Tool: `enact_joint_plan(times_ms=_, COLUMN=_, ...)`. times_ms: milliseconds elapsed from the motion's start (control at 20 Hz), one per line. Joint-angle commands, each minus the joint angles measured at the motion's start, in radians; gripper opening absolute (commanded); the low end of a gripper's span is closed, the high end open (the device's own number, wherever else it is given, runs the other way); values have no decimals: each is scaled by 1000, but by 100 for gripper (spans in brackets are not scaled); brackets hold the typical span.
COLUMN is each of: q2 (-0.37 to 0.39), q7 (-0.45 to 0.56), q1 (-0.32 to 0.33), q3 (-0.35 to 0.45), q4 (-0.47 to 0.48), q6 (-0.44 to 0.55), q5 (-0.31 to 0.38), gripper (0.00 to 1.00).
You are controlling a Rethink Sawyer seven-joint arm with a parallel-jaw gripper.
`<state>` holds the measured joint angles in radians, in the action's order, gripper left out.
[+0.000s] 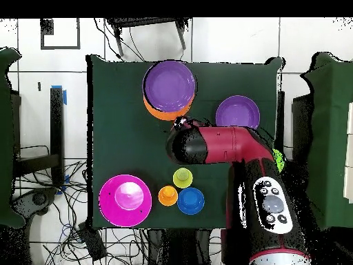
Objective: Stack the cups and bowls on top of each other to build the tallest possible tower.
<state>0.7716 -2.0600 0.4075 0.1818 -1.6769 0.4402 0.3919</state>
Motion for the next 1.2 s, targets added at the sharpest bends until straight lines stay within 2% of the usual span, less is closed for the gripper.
enact_joint_plan(times_ms=50, q2=-65, q7=-75, q1=-77, q3=-65, q4=-81, q6=34, q5=57, gripper=100)
enact_joint_plan(times_ms=200, q2=-66, q7=-80, q1=-81, q3=-70, q4=-99, q6=52, q5=21, gripper=100)
enact_joint_plan(times_ms=500, q2=-75, q7=-156, q1=-110, q3=-98, q4=-144, q6=65, q5=-65, gripper=100)
enact_joint_plan(times_ms=700, q2=-84, q7=-157, q1=-126, q3=-114, q4=-154, q6=52, q5=-88, gripper=100)
enact_joint_plan(times_ms=950, q2=-98, q7=-133, q1=-109, q3=-100, q4=-176, q6=36, q5=-125, gripper=100)
enact_joint_plan(times_ms=1200, q2=-113, q7=-156, q1=-114, q3=-105, q4=-216, q6=-12, q5=-157, gripper=100)
